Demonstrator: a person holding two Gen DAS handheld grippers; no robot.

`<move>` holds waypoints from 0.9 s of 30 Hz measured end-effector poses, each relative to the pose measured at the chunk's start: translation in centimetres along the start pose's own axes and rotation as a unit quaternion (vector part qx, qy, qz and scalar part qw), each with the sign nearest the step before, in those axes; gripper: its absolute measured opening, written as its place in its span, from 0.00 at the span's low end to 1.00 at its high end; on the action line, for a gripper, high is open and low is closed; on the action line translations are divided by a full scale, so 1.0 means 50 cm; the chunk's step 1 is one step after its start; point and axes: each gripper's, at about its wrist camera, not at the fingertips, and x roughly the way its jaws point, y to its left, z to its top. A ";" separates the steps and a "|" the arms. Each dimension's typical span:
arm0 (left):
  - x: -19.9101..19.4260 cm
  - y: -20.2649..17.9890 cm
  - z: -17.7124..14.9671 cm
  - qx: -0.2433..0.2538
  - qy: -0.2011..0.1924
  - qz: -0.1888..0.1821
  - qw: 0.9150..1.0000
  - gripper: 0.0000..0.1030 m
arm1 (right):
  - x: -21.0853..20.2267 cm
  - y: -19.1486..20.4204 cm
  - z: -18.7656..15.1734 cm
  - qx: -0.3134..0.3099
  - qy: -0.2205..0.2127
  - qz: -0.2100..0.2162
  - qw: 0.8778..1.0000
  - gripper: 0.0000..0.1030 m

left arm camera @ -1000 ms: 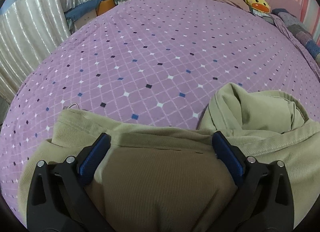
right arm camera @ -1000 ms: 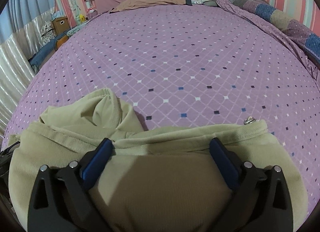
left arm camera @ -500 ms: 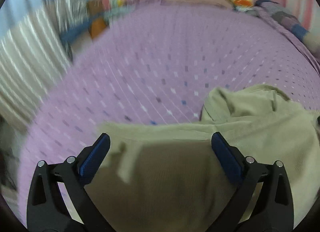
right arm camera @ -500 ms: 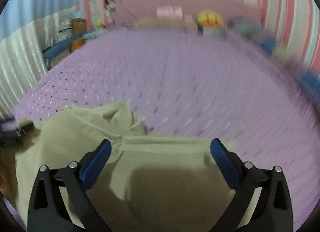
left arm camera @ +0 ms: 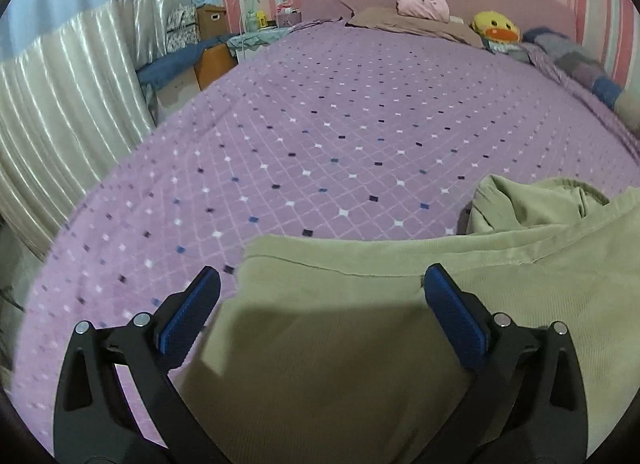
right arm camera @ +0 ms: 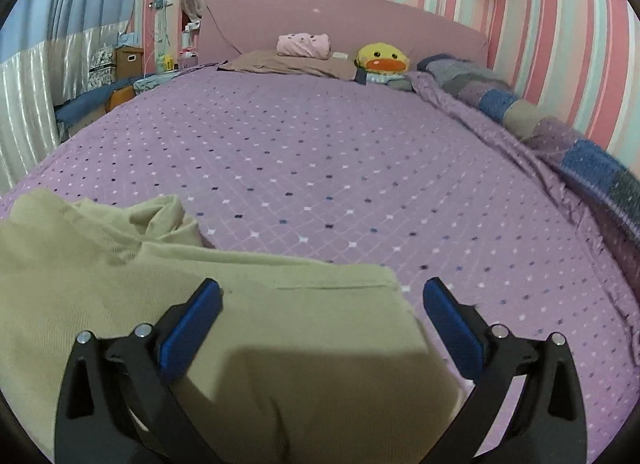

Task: Fold large clothes
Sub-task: 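Grasp the jacket hem edge with both tools and fold it over the bundle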

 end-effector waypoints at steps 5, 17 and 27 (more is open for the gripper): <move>0.004 0.014 -0.031 -0.023 -0.026 -0.024 0.999 0.97 | 0.019 -0.011 -0.025 0.032 -0.002 0.034 0.999 0.98; -0.047 -0.008 0.003 0.020 0.014 0.031 0.999 0.97 | -0.041 -0.036 0.010 0.042 0.071 0.027 0.996 0.98; -0.326 0.059 -0.035 0.041 -0.029 -0.008 0.999 0.97 | -0.303 -0.130 -0.033 0.069 0.042 0.040 0.996 0.98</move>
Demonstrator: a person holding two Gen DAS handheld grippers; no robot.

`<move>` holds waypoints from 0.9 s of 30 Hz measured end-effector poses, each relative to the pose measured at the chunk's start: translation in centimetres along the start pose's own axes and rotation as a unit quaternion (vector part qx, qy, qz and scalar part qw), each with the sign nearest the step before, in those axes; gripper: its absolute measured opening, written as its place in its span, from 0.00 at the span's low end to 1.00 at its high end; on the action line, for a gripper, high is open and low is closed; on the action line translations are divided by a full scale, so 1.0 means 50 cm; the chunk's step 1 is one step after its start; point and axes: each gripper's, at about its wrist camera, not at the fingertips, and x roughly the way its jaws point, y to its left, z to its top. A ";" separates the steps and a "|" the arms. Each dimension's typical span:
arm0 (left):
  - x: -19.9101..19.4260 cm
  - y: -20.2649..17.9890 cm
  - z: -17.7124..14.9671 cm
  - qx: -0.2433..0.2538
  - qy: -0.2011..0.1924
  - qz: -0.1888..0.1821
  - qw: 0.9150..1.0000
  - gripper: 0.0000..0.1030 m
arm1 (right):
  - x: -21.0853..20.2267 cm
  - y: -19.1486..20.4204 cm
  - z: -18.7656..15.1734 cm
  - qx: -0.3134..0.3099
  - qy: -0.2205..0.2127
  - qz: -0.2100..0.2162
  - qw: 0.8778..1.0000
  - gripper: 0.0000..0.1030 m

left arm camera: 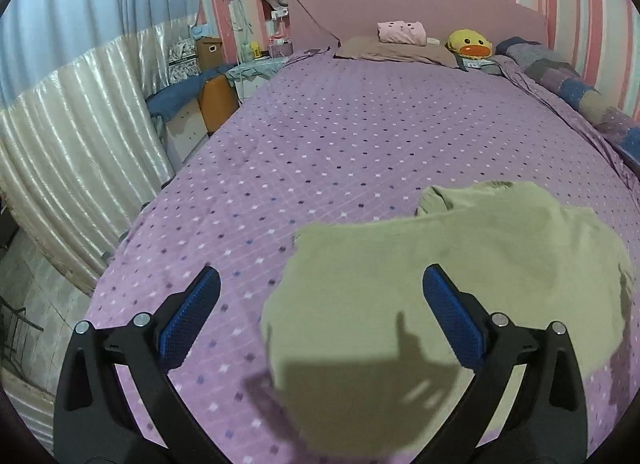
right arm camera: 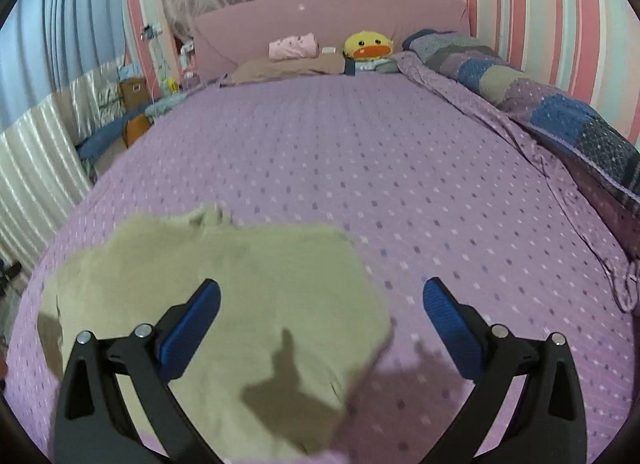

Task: Fold large clothes
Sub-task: 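Grasp the jacket hem edge with both tools and fold it over the bundle, then grasp the end of the khaki jacket bundle with both tools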

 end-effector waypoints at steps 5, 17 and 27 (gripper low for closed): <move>-0.020 0.042 -0.091 -0.007 0.034 0.003 0.999 0.97 | 0.032 -0.026 -0.100 0.002 0.074 0.010 0.997 0.98; 0.049 0.080 -0.215 -0.041 0.099 -0.053 0.993 0.97 | 0.116 -0.053 -0.210 0.082 0.089 0.113 0.986 0.98; 0.093 0.055 -0.254 -0.021 0.116 -0.068 0.991 0.97 | 0.213 -0.045 -0.237 0.147 0.120 0.209 0.959 0.98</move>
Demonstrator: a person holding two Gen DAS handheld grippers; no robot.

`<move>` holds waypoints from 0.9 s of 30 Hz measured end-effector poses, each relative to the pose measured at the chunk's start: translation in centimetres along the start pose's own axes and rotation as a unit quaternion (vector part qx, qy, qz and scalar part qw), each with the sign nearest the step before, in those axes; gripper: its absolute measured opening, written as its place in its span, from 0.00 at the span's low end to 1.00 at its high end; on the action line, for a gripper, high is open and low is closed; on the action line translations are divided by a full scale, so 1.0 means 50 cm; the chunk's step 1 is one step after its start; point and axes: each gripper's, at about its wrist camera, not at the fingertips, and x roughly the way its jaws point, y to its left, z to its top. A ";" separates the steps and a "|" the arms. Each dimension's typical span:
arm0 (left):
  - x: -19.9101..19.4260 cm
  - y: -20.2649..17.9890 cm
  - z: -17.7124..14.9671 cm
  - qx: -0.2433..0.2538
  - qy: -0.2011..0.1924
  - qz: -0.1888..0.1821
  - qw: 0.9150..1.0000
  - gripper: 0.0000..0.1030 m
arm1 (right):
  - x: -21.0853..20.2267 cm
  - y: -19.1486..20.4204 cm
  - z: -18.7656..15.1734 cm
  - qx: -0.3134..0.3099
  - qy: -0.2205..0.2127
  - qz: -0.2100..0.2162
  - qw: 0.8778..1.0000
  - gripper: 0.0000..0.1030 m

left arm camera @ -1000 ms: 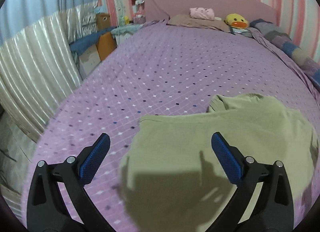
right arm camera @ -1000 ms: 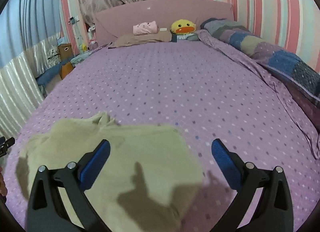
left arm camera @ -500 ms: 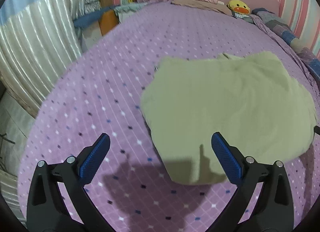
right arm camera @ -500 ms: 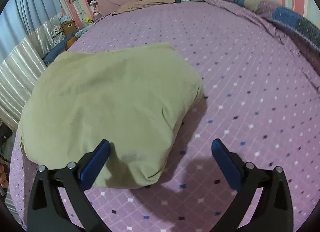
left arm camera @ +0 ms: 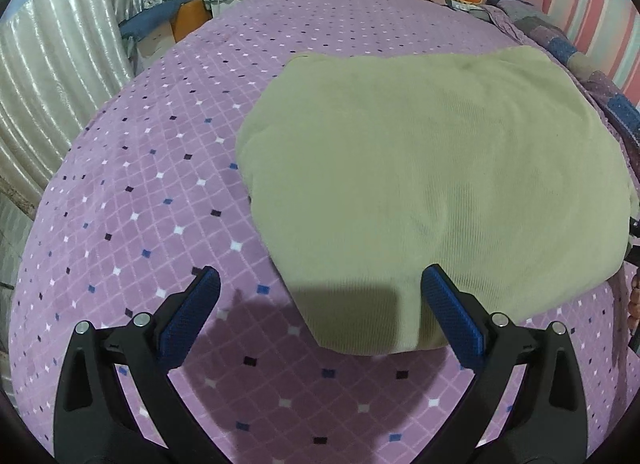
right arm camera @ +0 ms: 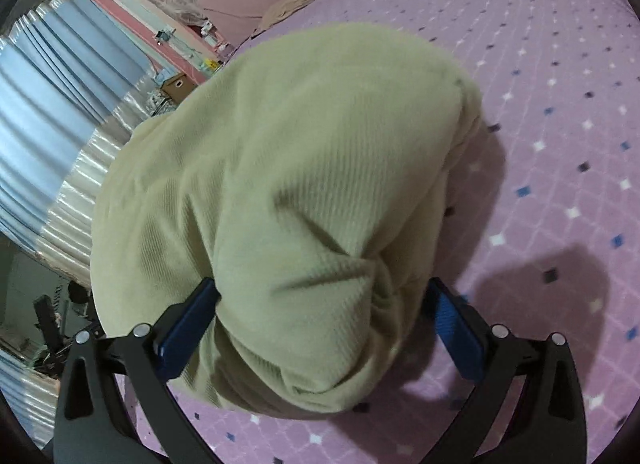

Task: Fold large clothes
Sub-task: 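Grasp the end of the khaki jacket bundle with both tools, then lift the bundle end with both tools and fold it over the rest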

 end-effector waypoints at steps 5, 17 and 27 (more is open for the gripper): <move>0.007 0.011 0.018 -0.012 -0.003 -0.018 1.000 0.97 | 0.024 0.037 0.012 -0.033 0.022 -0.007 0.999 0.83; 0.080 0.046 0.052 -0.082 0.012 -0.117 0.990 0.97 | 0.030 0.086 0.027 -0.070 0.040 -0.049 0.995 0.68; 0.176 -0.005 0.075 -0.109 0.063 -0.207 0.970 0.97 | 0.042 0.075 0.032 -0.047 0.042 -0.040 0.997 0.72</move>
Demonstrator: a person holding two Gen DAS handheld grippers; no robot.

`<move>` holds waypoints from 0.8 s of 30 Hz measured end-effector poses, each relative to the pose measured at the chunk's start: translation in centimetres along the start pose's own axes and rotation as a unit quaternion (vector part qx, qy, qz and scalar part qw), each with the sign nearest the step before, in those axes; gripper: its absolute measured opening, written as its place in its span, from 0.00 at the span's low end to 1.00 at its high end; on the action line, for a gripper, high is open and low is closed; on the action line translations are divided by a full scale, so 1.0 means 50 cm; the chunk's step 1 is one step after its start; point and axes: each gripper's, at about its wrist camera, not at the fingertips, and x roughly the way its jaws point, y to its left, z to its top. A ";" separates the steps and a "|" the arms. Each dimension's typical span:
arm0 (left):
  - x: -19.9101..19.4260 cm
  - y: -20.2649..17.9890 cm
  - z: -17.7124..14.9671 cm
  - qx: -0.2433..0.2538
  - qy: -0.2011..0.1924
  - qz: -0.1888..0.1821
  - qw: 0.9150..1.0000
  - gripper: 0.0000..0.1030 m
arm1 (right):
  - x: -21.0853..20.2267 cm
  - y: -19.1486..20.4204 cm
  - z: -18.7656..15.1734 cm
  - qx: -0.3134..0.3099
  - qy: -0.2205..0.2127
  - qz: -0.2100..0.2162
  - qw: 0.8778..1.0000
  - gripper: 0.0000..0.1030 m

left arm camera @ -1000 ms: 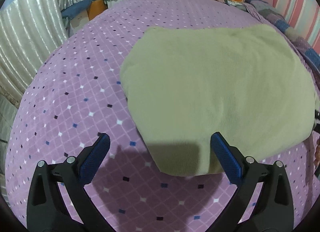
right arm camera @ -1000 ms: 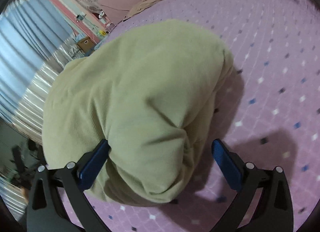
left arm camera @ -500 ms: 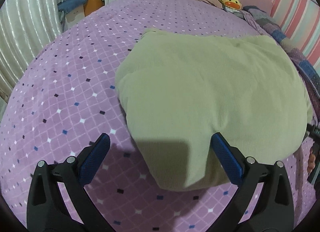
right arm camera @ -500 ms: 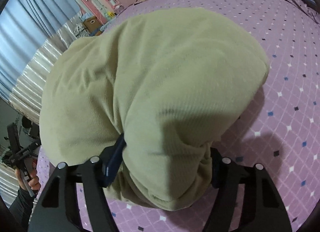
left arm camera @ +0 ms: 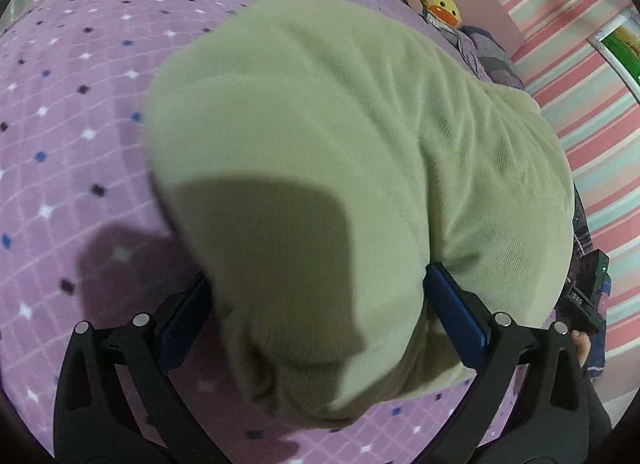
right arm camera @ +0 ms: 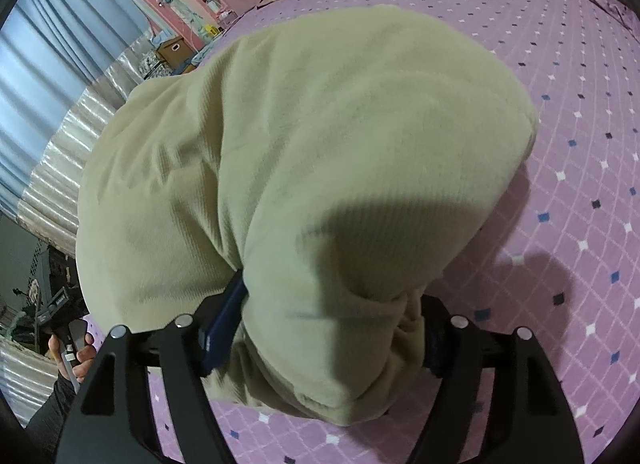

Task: Fold large clothes
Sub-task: 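Lift the bundle end with both tools and fold it over the rest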

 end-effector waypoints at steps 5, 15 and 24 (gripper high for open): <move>-0.002 -0.054 0.010 0.044 -0.007 0.052 0.998 0.87 | -0.002 0.012 -0.004 -0.010 -0.008 -0.013 1.000 0.69; -0.002 -0.109 0.018 0.091 -0.007 0.119 0.989 0.73 | -0.019 0.028 -0.014 -0.019 -0.023 -0.019 0.999 0.57; 0.005 -0.142 0.027 0.103 -0.007 0.138 0.985 0.70 | -0.020 0.041 -0.013 -0.031 -0.024 -0.025 0.999 0.53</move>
